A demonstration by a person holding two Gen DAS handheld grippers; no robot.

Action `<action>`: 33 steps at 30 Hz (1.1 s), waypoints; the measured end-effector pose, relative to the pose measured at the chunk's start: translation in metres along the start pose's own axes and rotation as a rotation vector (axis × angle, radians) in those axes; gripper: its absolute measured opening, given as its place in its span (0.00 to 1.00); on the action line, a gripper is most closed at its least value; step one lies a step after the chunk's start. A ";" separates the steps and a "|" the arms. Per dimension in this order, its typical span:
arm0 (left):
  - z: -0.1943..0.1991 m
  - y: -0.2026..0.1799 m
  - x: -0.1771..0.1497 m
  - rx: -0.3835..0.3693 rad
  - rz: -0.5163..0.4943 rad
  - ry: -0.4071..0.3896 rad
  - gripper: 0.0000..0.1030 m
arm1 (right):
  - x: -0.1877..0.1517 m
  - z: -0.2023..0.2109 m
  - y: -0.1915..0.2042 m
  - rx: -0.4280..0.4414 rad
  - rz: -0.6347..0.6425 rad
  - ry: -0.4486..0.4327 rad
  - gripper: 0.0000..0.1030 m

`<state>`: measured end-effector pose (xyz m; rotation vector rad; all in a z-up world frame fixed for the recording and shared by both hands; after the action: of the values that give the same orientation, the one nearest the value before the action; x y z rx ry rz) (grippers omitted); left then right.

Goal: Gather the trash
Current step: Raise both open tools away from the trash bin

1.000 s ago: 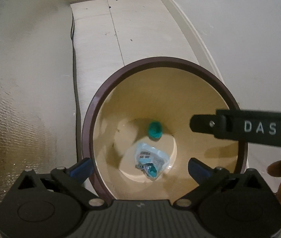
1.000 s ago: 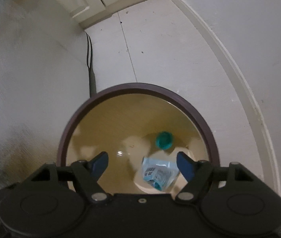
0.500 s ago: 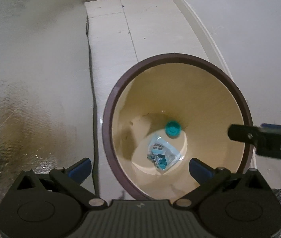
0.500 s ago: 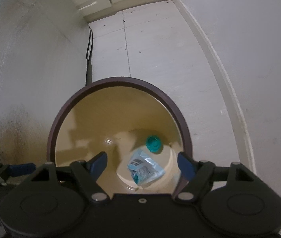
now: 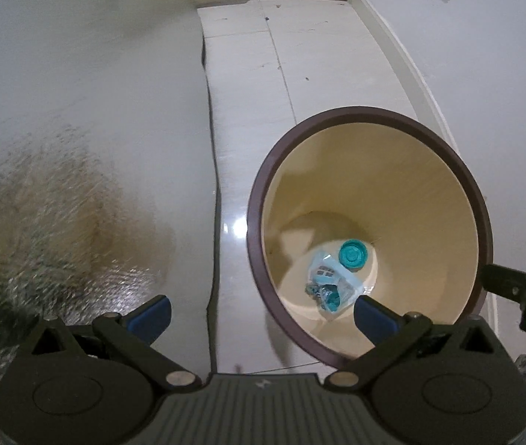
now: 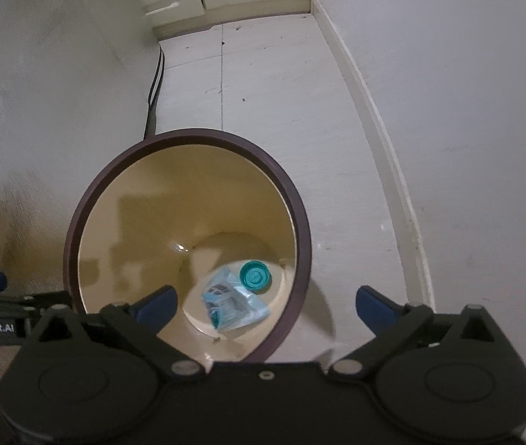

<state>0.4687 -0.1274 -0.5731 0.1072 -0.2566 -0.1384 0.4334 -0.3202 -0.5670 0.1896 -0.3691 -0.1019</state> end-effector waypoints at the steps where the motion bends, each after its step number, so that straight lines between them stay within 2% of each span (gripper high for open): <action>1: 0.003 0.001 0.000 0.003 0.001 -0.003 1.00 | -0.001 0.001 0.001 -0.004 0.008 0.001 1.00; 7: 0.024 0.003 -0.003 0.006 0.004 -0.039 1.00 | -0.001 0.014 -0.002 -0.020 0.017 -0.006 1.00; 16: 0.079 0.009 -0.009 0.016 0.023 -0.127 1.00 | -0.006 0.066 -0.001 -0.054 0.016 -0.076 1.00; 25: 0.152 0.009 -0.029 0.023 -0.009 -0.220 1.00 | -0.017 0.141 0.001 -0.081 0.056 -0.162 1.00; 33: 0.218 0.014 -0.049 0.006 0.014 -0.328 1.00 | -0.022 0.220 0.003 -0.062 0.044 -0.298 1.00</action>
<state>0.3666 -0.1251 -0.3741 0.0886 -0.5846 -0.1406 0.3326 -0.3509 -0.3723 0.1048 -0.6663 -0.0978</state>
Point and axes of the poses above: each gripper's, at about its wrist camera, not at the fingertips, and z roughly against the way its jaws point, y to its left, x to its top, the point moved 10 cm from there along -z, roughly the way its jaws point, and after that the axes turned 7 degrees about x, right-handed, at the moved point
